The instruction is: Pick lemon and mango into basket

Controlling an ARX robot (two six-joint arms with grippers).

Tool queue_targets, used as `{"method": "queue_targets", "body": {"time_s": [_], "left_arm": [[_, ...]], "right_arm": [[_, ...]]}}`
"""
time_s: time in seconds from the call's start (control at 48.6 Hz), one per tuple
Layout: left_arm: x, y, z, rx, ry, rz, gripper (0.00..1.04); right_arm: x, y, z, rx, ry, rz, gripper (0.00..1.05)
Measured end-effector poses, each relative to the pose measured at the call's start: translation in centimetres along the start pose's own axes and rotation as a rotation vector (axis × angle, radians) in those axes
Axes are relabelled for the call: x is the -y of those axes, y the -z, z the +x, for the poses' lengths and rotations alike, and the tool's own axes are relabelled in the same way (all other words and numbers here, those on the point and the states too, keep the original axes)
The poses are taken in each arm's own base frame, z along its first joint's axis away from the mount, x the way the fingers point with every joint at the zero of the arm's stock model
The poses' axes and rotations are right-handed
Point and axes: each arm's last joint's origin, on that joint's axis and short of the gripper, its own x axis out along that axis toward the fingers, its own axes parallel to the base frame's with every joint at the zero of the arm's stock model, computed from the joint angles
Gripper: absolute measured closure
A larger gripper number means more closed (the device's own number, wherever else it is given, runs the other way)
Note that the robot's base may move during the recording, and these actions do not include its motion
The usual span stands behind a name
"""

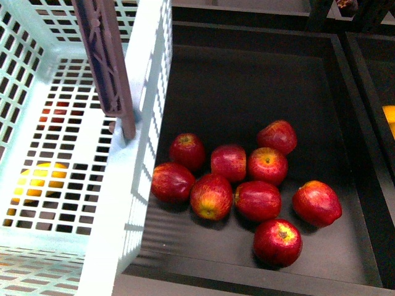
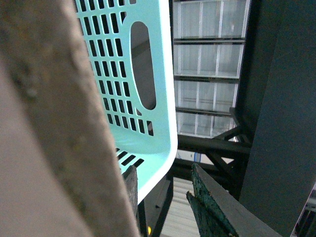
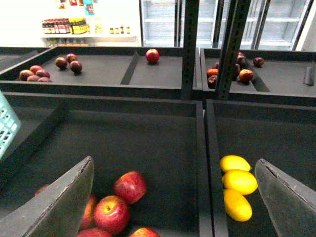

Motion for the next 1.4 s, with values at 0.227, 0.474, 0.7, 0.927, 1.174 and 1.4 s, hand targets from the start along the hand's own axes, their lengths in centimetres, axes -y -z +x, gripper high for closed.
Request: {"method": "queue_targets", "body": {"time_s": [0.227, 0.474, 0.7, 0.927, 1.174, 1.4], "left_arm": [[0.4, 0.5, 0.7, -0.126, -0.209, 0.271, 0.74], [1.3, 1.5, 5.2, -0.224, -0.249, 0.887, 0.74], [3.9, 3.9, 9.4, -0.365, -0.142, 0.901, 0.74], [5.4, 7.6, 12.0, -0.535, -0.073, 0.832, 0.74], [6.4, 11.6, 12.8, -0.642, -0.051, 0.787, 0.74], [5.6, 15.8, 12.0, -0.781, -0.025, 0.806, 0.74]], "right_arm": [[0.0, 0.0, 0.0, 0.000, 0.003, 0.000, 0.09], [0.0, 0.0, 0.0, 0.000, 0.004, 0.000, 0.09], [0.0, 0.0, 0.0, 0.000, 0.004, 0.000, 0.09], [0.0, 0.0, 0.0, 0.000, 0.004, 0.000, 0.09], [0.0, 0.0, 0.0, 0.000, 0.004, 0.000, 0.09], [0.0, 0.0, 0.0, 0.000, 0.004, 0.000, 0.09]]}}
